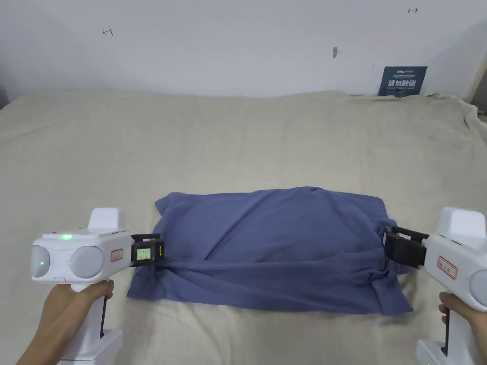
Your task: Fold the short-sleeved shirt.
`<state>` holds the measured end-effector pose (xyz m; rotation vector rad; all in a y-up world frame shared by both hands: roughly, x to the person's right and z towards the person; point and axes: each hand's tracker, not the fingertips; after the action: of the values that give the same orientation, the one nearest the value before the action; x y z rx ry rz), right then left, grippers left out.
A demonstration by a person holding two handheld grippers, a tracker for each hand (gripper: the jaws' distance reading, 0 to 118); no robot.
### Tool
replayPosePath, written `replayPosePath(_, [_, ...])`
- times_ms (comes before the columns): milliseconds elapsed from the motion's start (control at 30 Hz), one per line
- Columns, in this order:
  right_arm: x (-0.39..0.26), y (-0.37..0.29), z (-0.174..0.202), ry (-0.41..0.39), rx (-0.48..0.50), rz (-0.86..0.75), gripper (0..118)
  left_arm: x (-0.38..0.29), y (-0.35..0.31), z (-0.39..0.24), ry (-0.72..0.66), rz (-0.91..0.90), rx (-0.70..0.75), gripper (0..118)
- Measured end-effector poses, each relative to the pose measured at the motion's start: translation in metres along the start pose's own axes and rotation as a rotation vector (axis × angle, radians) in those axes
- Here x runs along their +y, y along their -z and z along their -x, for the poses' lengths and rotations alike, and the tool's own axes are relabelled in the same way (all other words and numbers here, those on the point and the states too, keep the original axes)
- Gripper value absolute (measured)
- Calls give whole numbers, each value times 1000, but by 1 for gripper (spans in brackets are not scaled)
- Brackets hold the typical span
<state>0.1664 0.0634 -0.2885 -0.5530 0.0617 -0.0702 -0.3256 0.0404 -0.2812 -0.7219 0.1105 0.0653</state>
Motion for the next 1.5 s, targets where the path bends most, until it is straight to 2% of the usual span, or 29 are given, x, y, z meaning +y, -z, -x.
replayPosePath(167, [-4, -56, 4, 11, 1, -106, 98, -16, -43, -3, -31, -92, -16, 112])
replayPosePath(233, [-8, -70, 8, -20, -12, -138, 96, -24, -54, -6, -21, -130, -9, 101])
replayPosePath(267, [-11, -77, 10, -31, -23, -149, 92, -30, -59, -7, -14, -157, -2, 91])
replayPosePath(333, [-16, -80, 7, -40, -29, -165, 66, -39, -65, -11, 0, -180, 7, 54])
replayPosePath(367, [-19, -83, 7, -39, -27, -166, 46, -43, -66, -14, 6, -185, 15, 35])
replayPosePath(400, [-21, -85, 8, -42, -29, -169, 18, -47, -68, -15, 12, -189, 13, 14])
replayPosePath(433, [-24, -85, 9, -46, -28, -176, 3, -51, -70, -16, 13, -194, 5, 7])
replayPosePath(467, [-27, -86, 10, -51, -31, -185, 1, -54, -72, -16, 9, -193, 0, 1])
replayPosePath(500, [-29, -86, 10, -55, -32, -187, 0, -56, -73, -16, 8, -185, -13, 0])
replayPosePath(667, [-33, -85, 12, -67, -18, -177, 0, -67, -71, -23, 50, -149, 7, 0])
replayPosePath(867, [-33, -74, 8, -69, -16, -163, 0, -54, -56, -16, 26, -114, 0, 0])
replayPosePath(967, [-34, -67, 6, -62, -11, -150, 0, -43, -35, -10, 6, -14, -31, 1])
replayPosePath(1000, [-34, -65, 6, -59, -9, -146, 0, -40, -27, -8, 5, 20, -32, 9])
replayPosePath(1067, [-34, -60, 6, -60, -10, -140, 0, -35, -11, -4, -4, 40, -34, 11])
replayPosePath(1100, [-35, -58, 7, -62, -12, -137, 0, -33, -2, -2, -5, 89, -38, 17])
replayPosePath(1133, [-35, -56, 6, -61, -10, -131, 0, -31, 9, 1, -6, 127, -40, 29])
replayPosePath(1167, [-36, -52, 5, -57, -8, -125, 0, -30, 20, 3, -8, 174, -38, 45])
replayPosePath(1200, [-36, -48, 4, -55, -7, -117, 0, -30, 30, 6, -12, 198, -35, 70])
replayPosePath(1267, [-37, -42, 4, -51, -8, -102, 0, -32, 49, 9, -9, 239, -6, 92])
replayPosePath(1300, [-38, -39, 4, -51, -9, -94, 0, -34, 57, 9, -3, 245, 16, 96])
replayPosePath(1367, [-40, -33, 3, -47, -12, -81, 0, -39, 72, 11, 25, 281, 50, 96])
replayPosePath(1500, [-45, -24, -1, -35, -15, -49, 0, -48, 97, 20, 0, 346, 78, 92])
